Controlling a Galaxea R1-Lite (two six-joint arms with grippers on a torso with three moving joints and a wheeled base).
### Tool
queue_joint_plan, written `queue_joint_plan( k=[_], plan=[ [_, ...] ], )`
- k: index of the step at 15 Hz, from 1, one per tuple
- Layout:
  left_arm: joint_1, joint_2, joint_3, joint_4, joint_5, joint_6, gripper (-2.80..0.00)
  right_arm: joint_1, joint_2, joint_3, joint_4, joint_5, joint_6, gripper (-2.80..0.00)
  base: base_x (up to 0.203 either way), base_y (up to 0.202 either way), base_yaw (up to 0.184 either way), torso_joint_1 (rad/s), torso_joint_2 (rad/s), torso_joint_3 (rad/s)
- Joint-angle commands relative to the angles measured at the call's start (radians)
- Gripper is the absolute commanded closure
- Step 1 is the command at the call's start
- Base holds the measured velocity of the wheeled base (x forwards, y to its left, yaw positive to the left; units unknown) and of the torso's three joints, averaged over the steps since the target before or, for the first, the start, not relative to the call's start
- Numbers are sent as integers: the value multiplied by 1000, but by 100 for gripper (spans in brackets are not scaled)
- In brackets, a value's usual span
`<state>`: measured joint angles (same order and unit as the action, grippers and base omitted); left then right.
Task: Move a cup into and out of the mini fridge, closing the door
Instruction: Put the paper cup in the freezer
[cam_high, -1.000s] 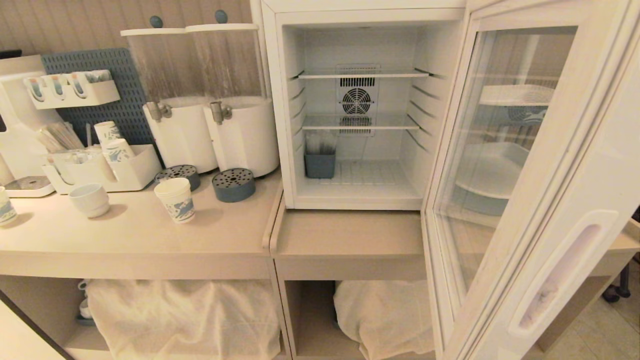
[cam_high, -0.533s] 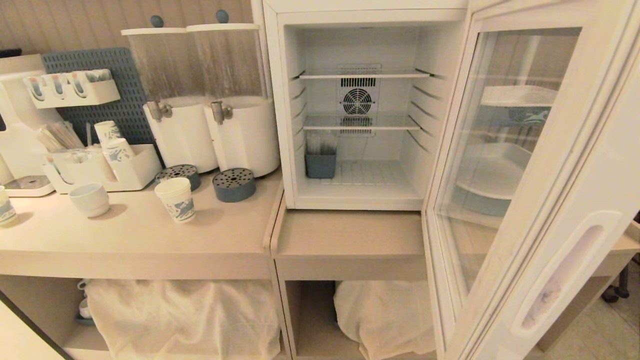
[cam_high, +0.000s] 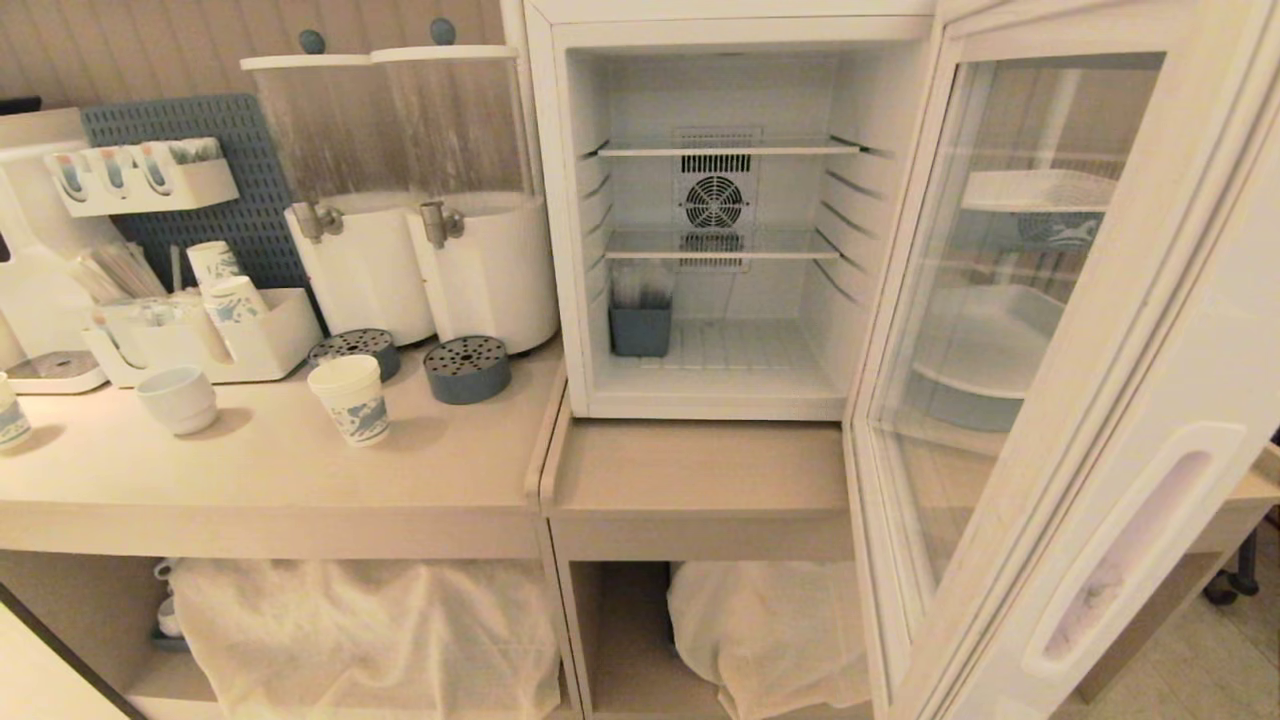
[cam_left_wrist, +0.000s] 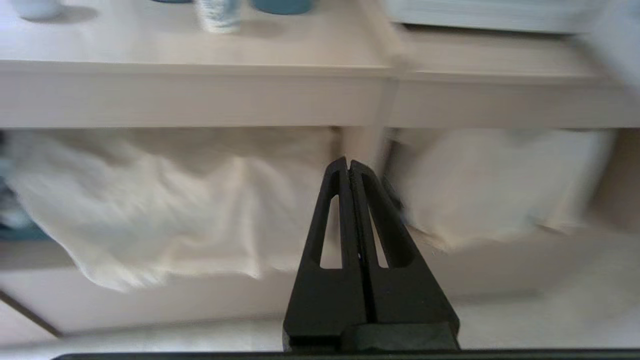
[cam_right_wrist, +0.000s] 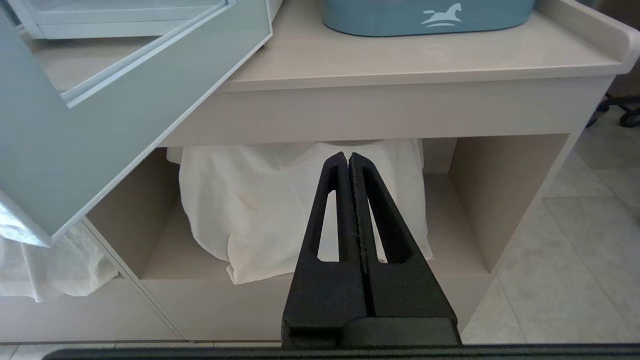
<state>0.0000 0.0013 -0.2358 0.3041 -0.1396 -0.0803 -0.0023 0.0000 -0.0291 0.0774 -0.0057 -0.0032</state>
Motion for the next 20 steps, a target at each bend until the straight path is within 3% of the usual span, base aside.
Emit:
queue_joint_plan(
  k=[1, 3, 4, 6, 8, 14, 20],
  plan=[
    [0, -1, 228, -342, 44, 32, 0, 1, 2, 0, 1, 0, 0, 0, 0, 0, 0, 0, 0, 0],
    [0, -1, 255, -355, 116, 139, 0, -1, 2, 0, 1, 0, 0, 0, 0, 0, 0, 0, 0, 0],
    [0, -1, 251, -326, 121, 159, 0, -1, 2, 0, -1, 0, 0, 0, 0, 0, 0, 0, 0, 0],
    [0, -1, 254, -341, 124, 145, 0, -1, 1, 0, -2, 0, 0, 0, 0, 0, 0, 0, 0, 0],
    [0, -1, 254, -344, 137, 82, 0, 1, 2, 0, -2, 0, 0, 0, 0, 0, 0, 0, 0, 0],
    [0, -1, 254, -342, 144, 83, 0, 1, 0, 0, -5, 0, 0, 0, 0, 0, 0, 0, 0, 0],
    [0, 0, 253, -339, 144, 83, 0, 1, 0, 0, -5, 0, 0, 0, -178, 0, 0, 4, 6, 1]
  ],
)
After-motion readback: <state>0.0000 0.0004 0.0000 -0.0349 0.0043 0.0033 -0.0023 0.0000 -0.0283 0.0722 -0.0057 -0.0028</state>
